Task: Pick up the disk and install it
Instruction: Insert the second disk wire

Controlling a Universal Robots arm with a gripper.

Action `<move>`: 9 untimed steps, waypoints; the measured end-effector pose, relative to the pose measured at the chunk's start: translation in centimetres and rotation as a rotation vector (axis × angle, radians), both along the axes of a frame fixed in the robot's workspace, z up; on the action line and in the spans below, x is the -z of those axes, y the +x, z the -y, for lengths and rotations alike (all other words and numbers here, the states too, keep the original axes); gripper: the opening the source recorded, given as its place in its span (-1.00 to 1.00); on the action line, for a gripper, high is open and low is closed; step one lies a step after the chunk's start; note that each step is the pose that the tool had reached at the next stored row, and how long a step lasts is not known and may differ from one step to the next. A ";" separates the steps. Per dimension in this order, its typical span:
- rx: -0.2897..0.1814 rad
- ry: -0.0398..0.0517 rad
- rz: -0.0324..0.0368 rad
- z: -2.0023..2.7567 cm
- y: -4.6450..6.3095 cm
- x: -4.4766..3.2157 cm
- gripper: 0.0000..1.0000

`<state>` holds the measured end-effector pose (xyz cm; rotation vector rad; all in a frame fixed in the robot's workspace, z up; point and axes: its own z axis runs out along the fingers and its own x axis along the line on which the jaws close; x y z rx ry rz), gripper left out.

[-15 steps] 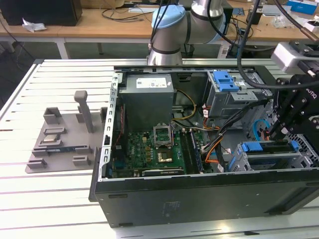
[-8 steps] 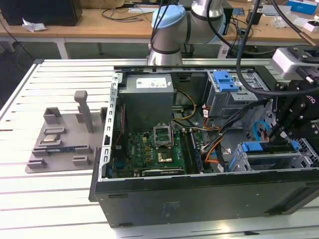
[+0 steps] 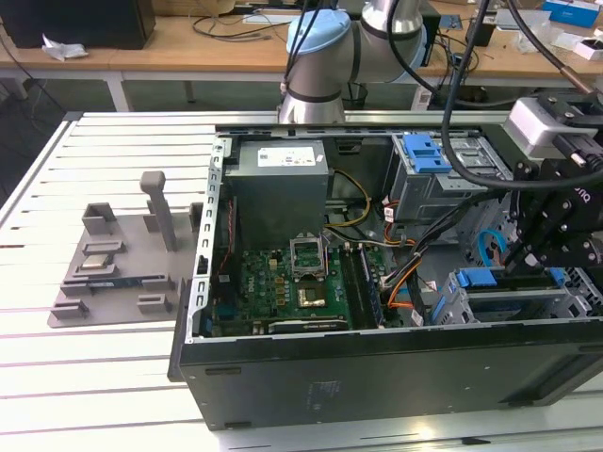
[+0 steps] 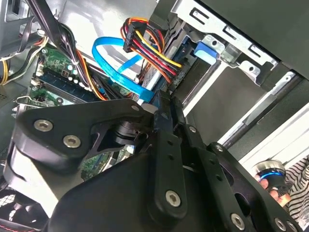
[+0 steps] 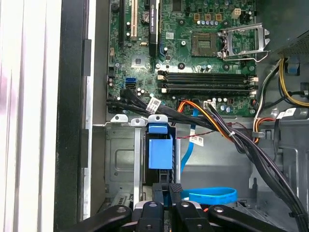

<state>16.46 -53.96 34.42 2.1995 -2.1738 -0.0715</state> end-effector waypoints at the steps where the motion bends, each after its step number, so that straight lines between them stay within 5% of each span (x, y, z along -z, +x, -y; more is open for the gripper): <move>1: 0.000 0.0009 0.0000 0.01 0.0 -0.06 -0.67; 5: 0.000 0.0248 0.0000 0.00 0.1 -0.20 -0.67; 9: 0.000 0.0260 -0.0010 0.00 0.4 -0.17 -0.67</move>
